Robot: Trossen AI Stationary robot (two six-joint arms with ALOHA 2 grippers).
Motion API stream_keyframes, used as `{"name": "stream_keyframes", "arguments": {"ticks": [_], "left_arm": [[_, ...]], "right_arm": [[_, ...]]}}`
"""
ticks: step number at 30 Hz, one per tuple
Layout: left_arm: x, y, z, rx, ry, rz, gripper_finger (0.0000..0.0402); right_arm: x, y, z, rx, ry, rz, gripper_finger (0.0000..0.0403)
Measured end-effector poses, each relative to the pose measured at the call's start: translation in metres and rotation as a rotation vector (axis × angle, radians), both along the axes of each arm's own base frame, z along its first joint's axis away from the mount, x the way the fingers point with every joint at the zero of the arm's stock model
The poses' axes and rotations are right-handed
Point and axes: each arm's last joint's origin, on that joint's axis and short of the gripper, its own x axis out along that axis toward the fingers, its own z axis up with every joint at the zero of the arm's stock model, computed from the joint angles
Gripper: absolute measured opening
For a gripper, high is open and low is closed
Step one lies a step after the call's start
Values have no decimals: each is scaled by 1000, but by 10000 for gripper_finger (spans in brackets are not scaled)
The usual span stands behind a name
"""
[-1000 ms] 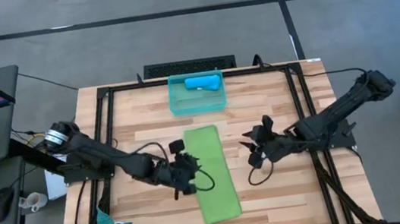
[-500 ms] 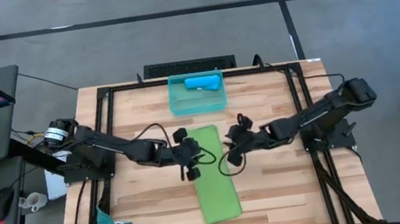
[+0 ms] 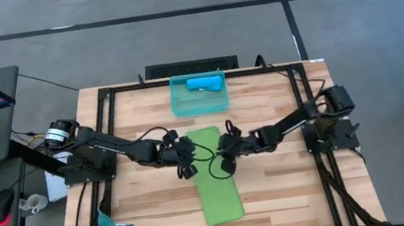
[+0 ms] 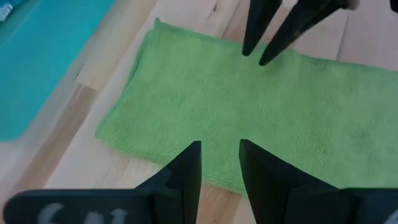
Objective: Roll microfiber towels into tight, uniform cylinder then place into a basket
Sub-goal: Fold the green microfiber cloth
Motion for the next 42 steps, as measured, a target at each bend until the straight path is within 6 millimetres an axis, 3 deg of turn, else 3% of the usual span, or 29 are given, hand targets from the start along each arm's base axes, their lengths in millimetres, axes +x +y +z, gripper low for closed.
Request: {"name": "stream_keyframes", "arguments": {"ticks": [7,13,22,28,37,42], "left_arm": [[1,0,0,1,-13,-3,103],[2,0,1,-1,-27,-6,103],[2,0,1,1,-26,-7,103],[2,0,1,2,-21,-7,103],[2,0,1,2,-22,-8,103],[2,0,1,1,-22,-8,103]], "right_arm": [[3,-8,-13,2,30,17,9],[5,-13,-24,5,52,-13,23],[-2,-21,-24,26,133,-98,8],[-18,-22,-14,-14,237,-178,17],[-42,-1,-1,-66,356,-164,10],[-47,5,14,-140,301,-183,22]]}}
